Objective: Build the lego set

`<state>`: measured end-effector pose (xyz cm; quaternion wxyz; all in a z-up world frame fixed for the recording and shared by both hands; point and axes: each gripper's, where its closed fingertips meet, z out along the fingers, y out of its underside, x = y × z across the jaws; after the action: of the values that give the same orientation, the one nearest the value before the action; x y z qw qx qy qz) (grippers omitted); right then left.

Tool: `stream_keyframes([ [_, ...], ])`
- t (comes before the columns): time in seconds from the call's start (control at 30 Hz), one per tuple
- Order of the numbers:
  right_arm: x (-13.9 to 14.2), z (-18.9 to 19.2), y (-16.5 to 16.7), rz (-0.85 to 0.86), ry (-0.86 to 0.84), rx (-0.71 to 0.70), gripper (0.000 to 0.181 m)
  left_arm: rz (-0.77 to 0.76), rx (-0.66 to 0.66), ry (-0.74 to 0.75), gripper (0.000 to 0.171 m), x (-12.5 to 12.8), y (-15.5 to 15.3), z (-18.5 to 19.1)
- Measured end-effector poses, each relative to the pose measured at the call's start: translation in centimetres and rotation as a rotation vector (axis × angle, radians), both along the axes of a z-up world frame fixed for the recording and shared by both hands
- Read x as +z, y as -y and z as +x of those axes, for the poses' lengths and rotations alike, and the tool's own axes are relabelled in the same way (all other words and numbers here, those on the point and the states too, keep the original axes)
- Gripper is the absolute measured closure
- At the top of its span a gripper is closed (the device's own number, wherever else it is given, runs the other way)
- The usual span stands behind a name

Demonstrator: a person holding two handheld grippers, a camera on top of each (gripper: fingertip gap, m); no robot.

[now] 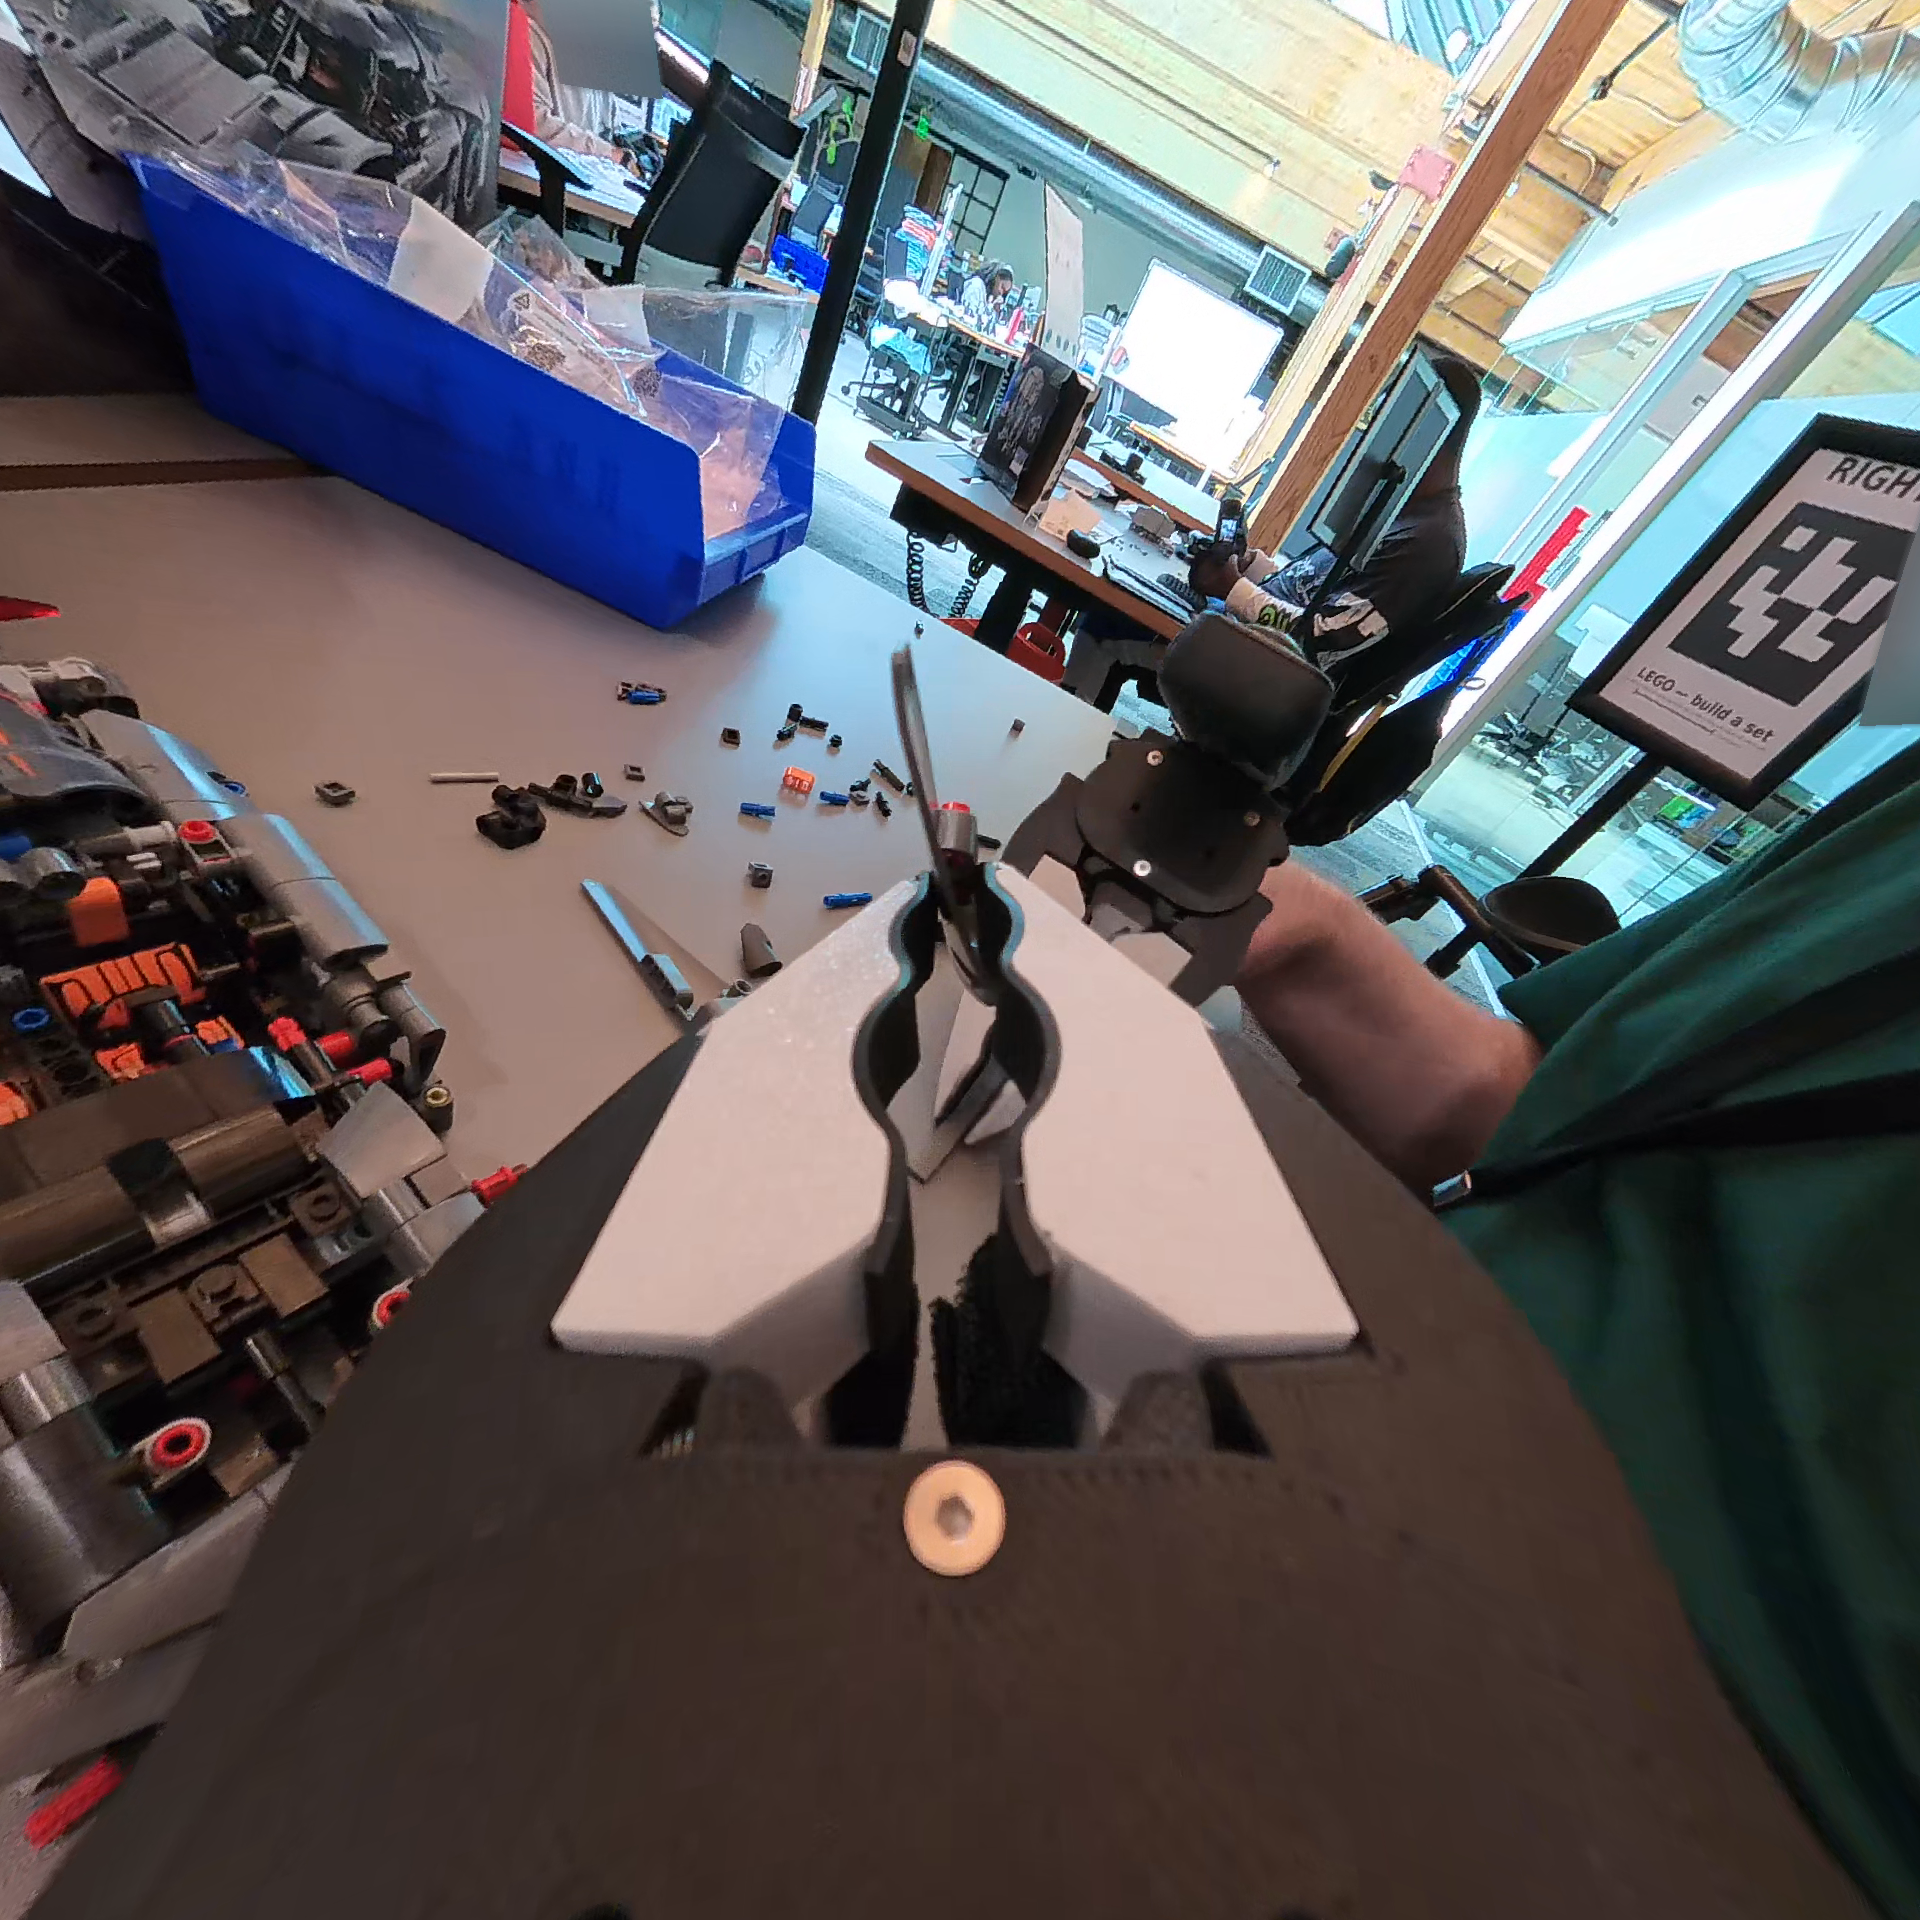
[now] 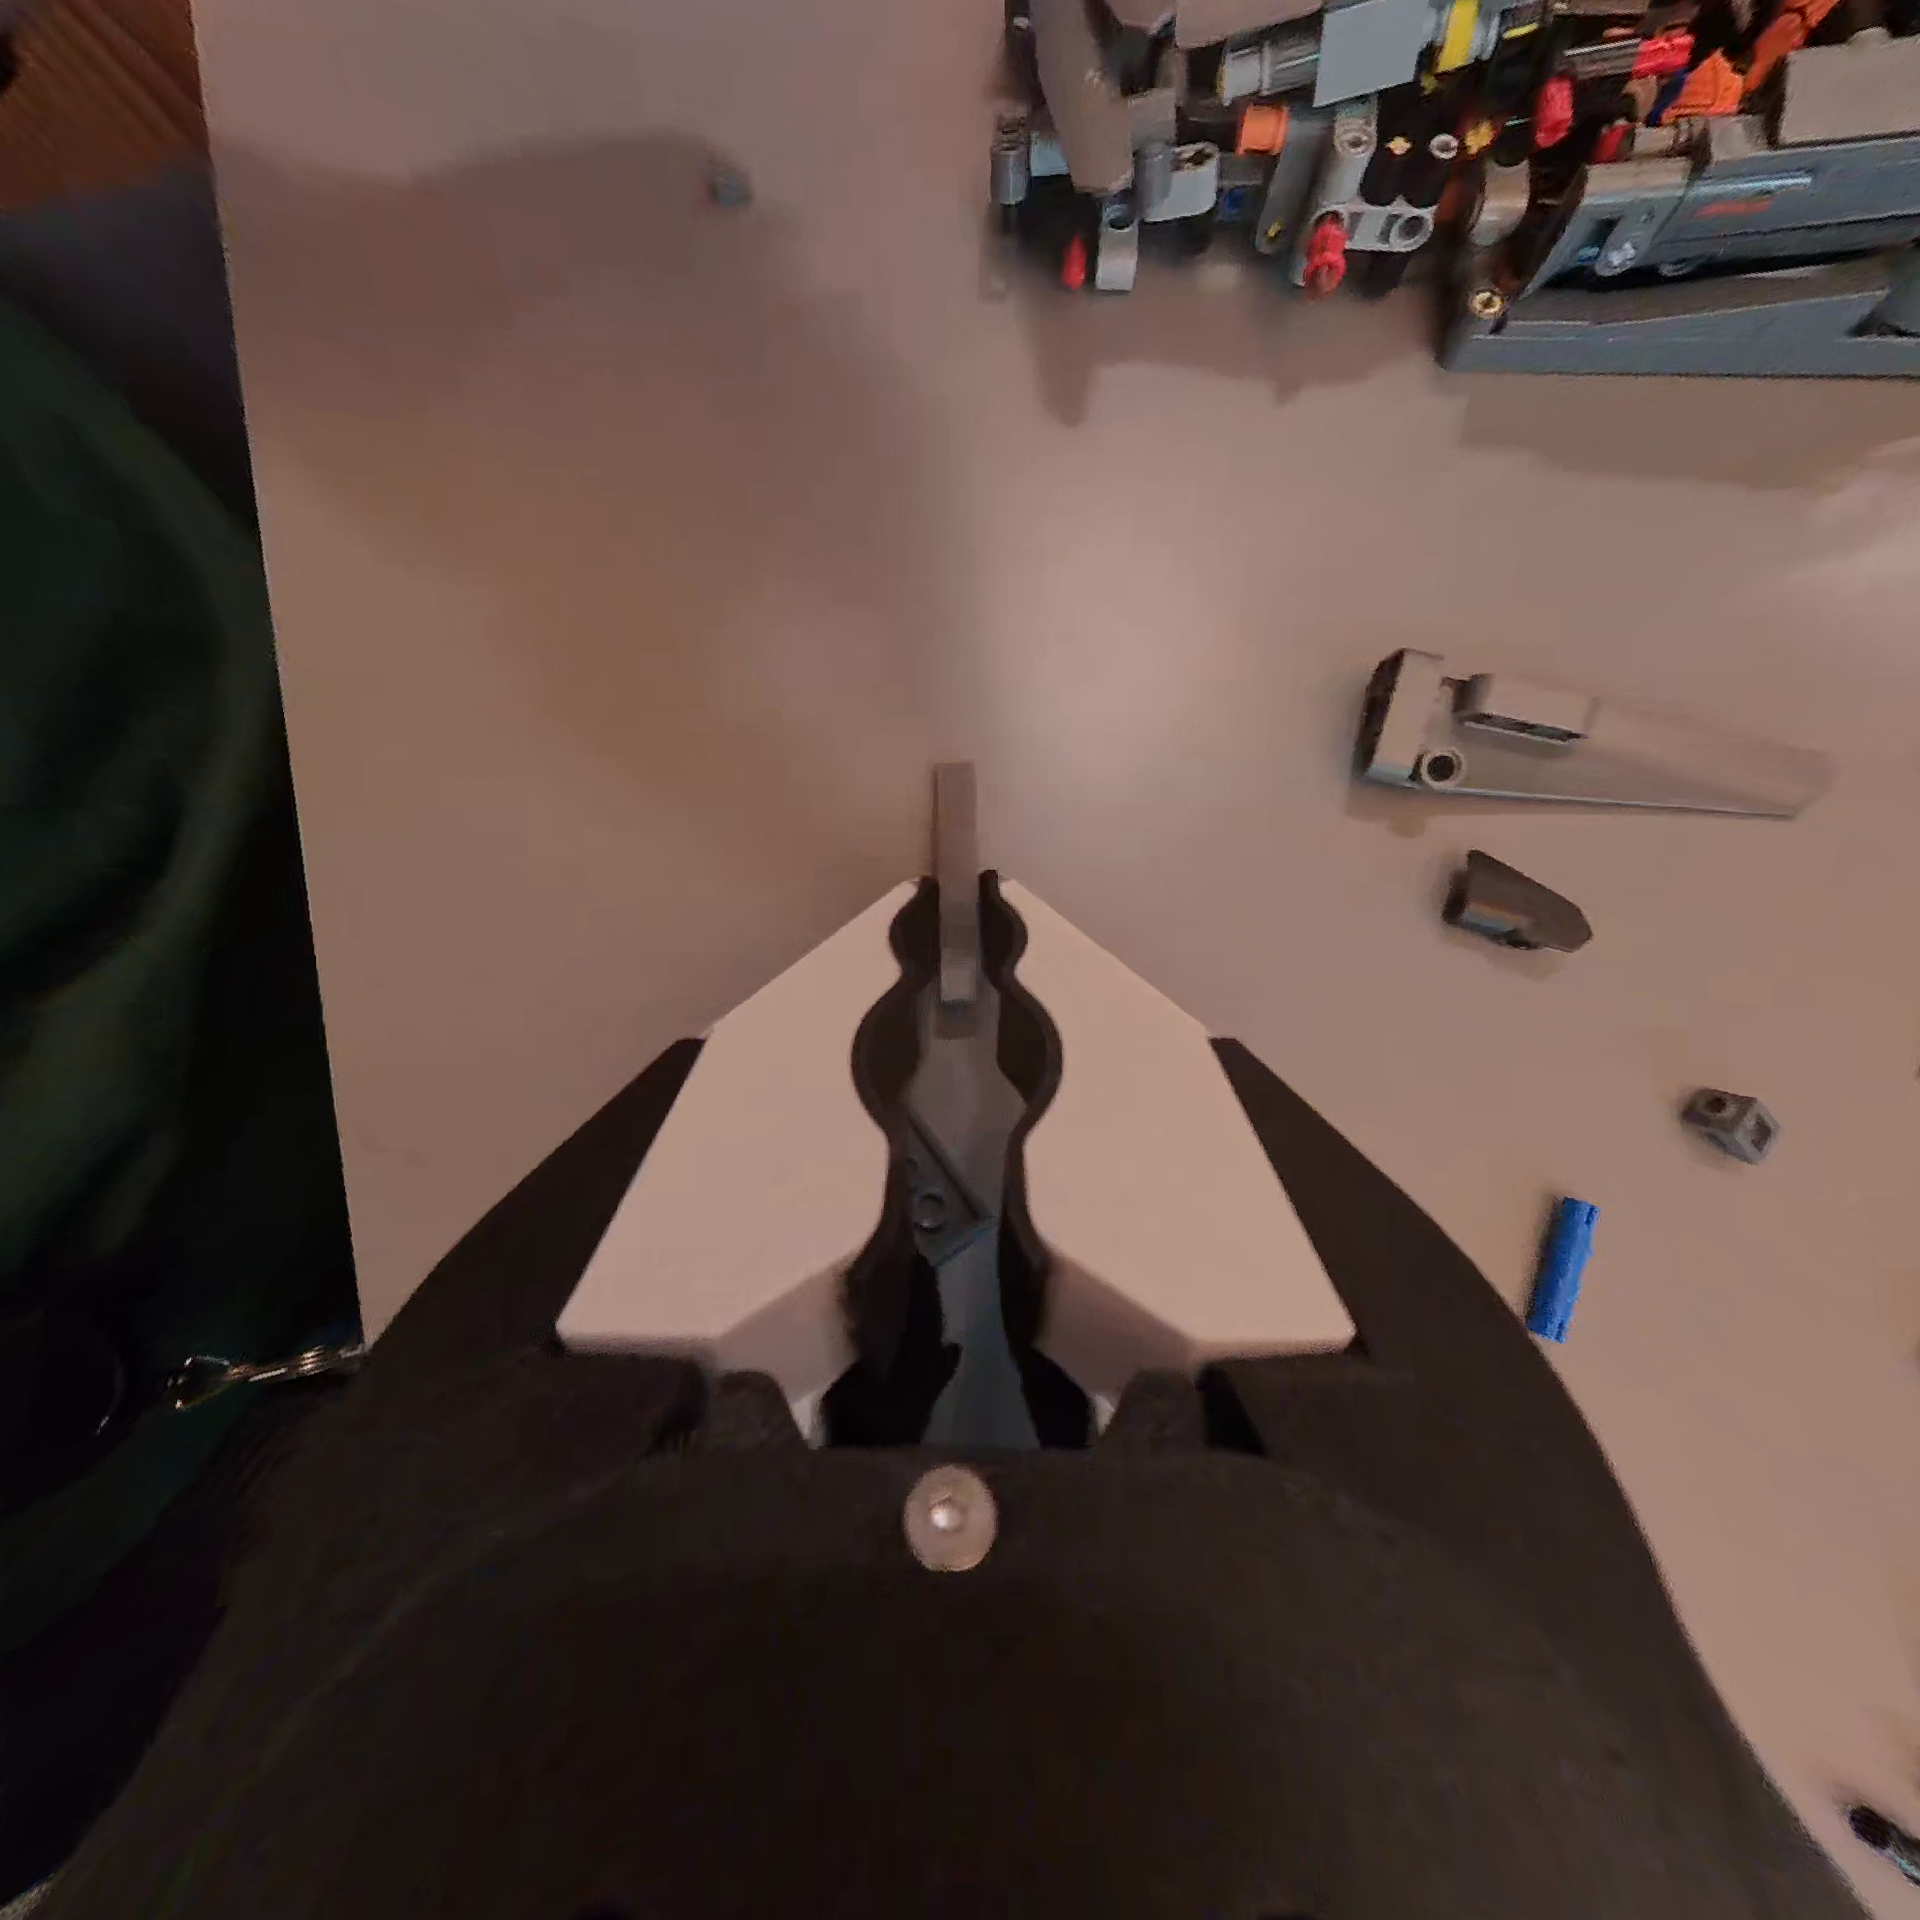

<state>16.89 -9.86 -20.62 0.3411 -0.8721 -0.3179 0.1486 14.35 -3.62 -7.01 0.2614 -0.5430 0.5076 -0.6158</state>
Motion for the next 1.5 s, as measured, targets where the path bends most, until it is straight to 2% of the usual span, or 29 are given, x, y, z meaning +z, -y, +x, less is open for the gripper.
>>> stream_keyframes([
  [0.17,0.7,0.0,-0.5,0.024,-0.059,-0.005,0.176,0.018,0.011,-0.006,0.166,-0.1,-0.3,-0.1],
  [0.43,4.2,0.0,-1.7,0.105,-0.239,-0.001,0.176,0.042,0.025,-0.009,0.166,-0.1,-0.8,-0.3],
  [0.7,7.0,0.5,-3.5,0.187,-0.281,0.014,0.176,0.069,0.039,-0.012,0.166,-0.3,-2.0,-0.2],
  [1.13,14.1,2.5,-7.5,0.337,-0.382,-0.023,0.176,0.128,0.018,0.018,0.167,0.6,-4.2,1.7],
  [1.5,20.1,3.3,-12.2,0.46,-0.512,-0.049,0.176,0.207,-0.039,0.069,0.166,2.7,-7.2,3.4],
])
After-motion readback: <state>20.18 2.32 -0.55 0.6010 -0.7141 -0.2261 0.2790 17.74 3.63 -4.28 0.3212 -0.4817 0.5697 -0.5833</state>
